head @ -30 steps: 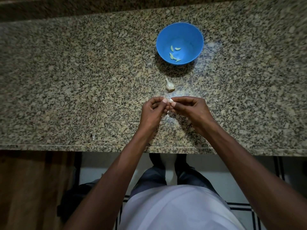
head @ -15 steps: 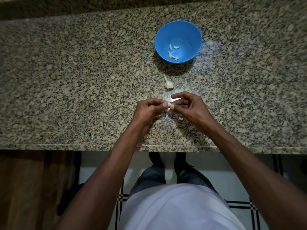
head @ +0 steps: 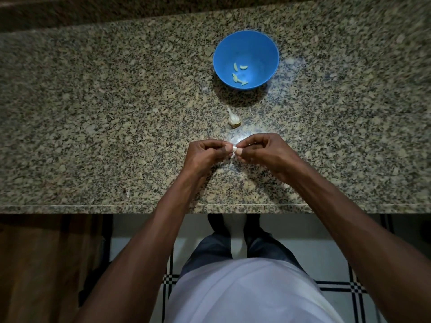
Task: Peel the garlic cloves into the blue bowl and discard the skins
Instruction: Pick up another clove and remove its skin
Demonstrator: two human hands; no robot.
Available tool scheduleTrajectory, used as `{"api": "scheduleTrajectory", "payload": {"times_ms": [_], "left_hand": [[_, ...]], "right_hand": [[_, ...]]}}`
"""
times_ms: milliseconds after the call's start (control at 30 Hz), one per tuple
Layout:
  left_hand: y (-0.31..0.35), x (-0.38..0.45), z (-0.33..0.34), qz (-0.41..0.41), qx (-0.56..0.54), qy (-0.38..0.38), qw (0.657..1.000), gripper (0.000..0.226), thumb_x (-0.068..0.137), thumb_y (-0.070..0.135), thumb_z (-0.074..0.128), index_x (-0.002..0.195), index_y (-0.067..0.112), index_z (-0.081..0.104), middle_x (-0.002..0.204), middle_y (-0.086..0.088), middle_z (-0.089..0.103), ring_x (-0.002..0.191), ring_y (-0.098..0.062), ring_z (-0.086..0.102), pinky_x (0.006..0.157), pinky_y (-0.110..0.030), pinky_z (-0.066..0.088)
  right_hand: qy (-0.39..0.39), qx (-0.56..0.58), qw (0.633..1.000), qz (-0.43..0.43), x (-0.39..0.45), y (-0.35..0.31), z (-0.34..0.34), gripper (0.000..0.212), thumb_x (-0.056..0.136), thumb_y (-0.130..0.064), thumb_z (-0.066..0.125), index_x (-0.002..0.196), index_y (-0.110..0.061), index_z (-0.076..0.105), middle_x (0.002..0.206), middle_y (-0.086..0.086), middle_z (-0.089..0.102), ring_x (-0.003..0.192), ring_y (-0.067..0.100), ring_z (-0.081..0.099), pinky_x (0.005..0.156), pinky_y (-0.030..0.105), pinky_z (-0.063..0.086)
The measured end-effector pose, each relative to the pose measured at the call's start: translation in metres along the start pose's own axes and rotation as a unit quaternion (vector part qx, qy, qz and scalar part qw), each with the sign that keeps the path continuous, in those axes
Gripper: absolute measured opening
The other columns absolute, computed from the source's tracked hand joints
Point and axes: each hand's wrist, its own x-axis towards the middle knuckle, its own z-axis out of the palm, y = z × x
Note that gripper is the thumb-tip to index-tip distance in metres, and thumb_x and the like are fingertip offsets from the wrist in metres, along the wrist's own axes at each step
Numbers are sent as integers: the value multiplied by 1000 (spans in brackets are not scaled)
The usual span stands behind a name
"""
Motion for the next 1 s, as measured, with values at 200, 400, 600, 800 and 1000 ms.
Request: {"api": "scheduleTrajectory", "payload": {"times_ms": [200,400,600,800,1000], "left_hand": [[14,10,-40,-13,-29,84,996,17,88,3,75,104,3,76,104,-7,78,89,-18,76,77,-25,62],[17,9,-36,18,6,12,1000,16,91,5,73,105,0,69,107,-15,77,98,-24,76,87,-33,62],[-2,-4,-8,29,-3,14,999,26,89,7,78,107,-9,69,102,-16,77,87,-20,74,77,-27,60],[-1,-6,-6,56,-5,32,998,25,86,6,82,102,-8,69,100,-13,78,87,-21,74,77,-31,60],[8,-6,-5,79,-6,44,996,22,87,8,81,108,2,76,97,-13,79,89,-26,77,80,-32,63]], "right_hand": [[-17,100,992,77,-2,3,-22,24,87,7,75,111,10,72,106,23,77,93,25,79,78,27,64],[-31,140,987,70,2,7,-19,22,95,5,67,114,-2,75,104,16,78,87,17,76,81,25,63],[-37,196,977,78,4,8,-9,22,96,-2,68,117,-6,74,105,10,78,91,15,74,84,27,61],[-49,185,981,27,6,7,-10,19,95,-6,71,114,-6,74,119,16,76,102,21,74,84,28,60],[56,-1,997,-55,8,8,-16,16,94,-10,76,110,-6,76,101,14,79,96,27,77,74,29,62]]}}
